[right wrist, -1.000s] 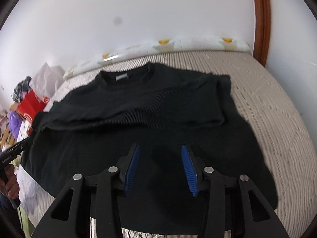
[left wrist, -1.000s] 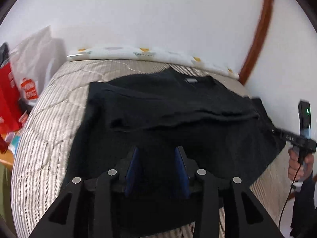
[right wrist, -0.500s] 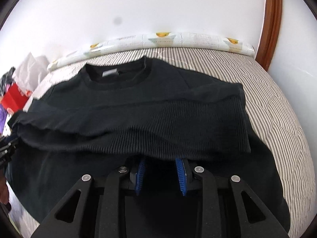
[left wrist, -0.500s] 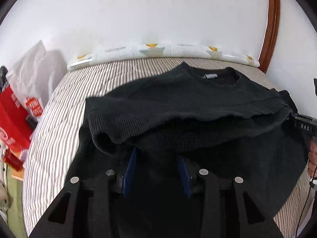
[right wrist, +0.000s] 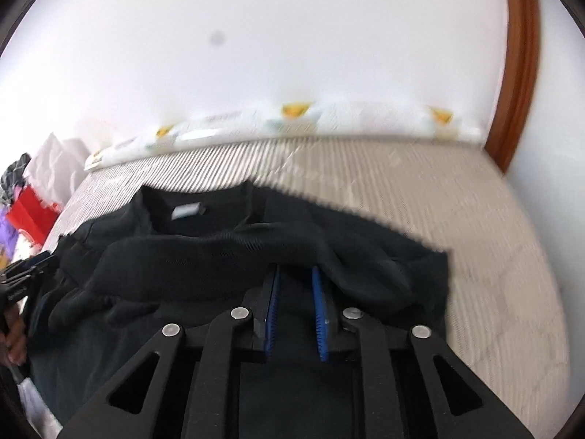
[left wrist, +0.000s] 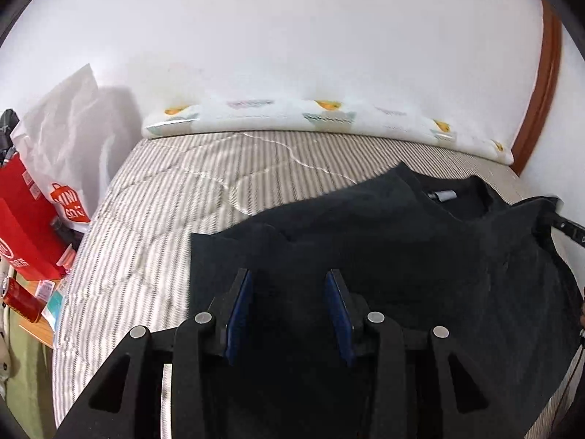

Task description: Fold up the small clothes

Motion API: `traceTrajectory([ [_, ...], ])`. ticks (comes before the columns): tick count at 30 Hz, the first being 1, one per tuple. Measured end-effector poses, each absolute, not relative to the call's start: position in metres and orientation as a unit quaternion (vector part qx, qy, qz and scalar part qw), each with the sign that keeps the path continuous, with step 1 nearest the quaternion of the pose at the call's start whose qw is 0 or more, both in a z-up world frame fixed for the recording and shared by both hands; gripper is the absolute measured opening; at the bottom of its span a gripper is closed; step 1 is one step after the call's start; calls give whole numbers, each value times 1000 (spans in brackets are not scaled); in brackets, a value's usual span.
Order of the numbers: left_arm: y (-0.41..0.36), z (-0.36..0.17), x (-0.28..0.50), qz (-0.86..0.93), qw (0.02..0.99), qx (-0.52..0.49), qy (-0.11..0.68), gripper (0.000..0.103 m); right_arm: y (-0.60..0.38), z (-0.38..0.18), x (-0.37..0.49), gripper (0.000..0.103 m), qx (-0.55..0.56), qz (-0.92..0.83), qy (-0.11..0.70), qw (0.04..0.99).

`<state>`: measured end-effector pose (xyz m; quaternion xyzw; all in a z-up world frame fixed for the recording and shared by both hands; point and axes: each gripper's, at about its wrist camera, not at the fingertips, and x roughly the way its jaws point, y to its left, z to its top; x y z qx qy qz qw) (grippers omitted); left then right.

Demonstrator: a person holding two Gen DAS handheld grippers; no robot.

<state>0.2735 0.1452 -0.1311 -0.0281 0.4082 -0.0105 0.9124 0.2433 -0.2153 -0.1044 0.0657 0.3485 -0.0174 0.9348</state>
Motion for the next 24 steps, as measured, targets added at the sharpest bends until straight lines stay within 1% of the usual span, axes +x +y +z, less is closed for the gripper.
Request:
traceTrajectory([
  [1, 149, -131, 274, -10, 912, -29, 409, 39, -221, -99, 241, 25, 64, -30, 334, 940],
  [3, 153, -132, 277, -9, 911, -24, 411, 39, -229, -94, 242, 28, 63, -34, 333, 940],
  [4, 155, -132, 278, -8, 911, -22, 413, 39, -235, -93, 241, 34, 69, -33, 333, 940],
  [5, 158, -132, 279, -11, 910, -23, 415, 42, -239, -93, 241, 39, 73, -32, 333, 939],
  [6, 161, -133, 281, -16, 907, -23, 419, 44, -243, -95, 241, 47, 76, -29, 337, 938],
  [7, 160, -134, 283, -17, 906, -21, 422, 45, -245, -98, 243, 50, 73, -27, 341, 937],
  [10, 164, -139, 288, -14, 903, -19, 430, 45, -249, -111, 255, 50, 51, -48, 363, 929],
  [14, 169, -147, 294, -39, 896, -43, 441, 44, -263, -130, 274, 50, 67, -60, 393, 915],
  [15, 169, -148, 295, -45, 895, -46, 442, 43, -264, -134, 278, 49, 71, -60, 396, 913],
  [16, 168, -150, 297, -46, 894, -45, 443, 33, -266, -137, 282, 47, 77, -57, 398, 912],
  [17, 167, -152, 299, -37, 894, -42, 445, 19, -266, -140, 283, 43, 81, -54, 399, 912],
  [18, 166, -152, 299, -26, 896, -37, 441, 14, -266, -142, 285, 31, 83, -49, 401, 911],
  [19, 166, -151, 298, -25, 899, -39, 435, 11, -266, -143, 287, 21, 86, -40, 404, 910],
  [20, 169, -147, 296, -24, 906, -50, 419, 10, -265, -144, 287, 19, 88, -30, 408, 908],
  [21, 172, -141, 293, -19, 913, -65, 401, 10, -263, -142, 286, 13, 84, -31, 403, 911],
  [22, 176, -137, 292, -18, 918, -79, 389, 10, -262, -138, 282, 11, 78, -25, 392, 916],
  [24, 182, -133, 291, -19, 921, -99, 375, 10, -267, -126, 270, 11, 82, -19, 366, 927],
])
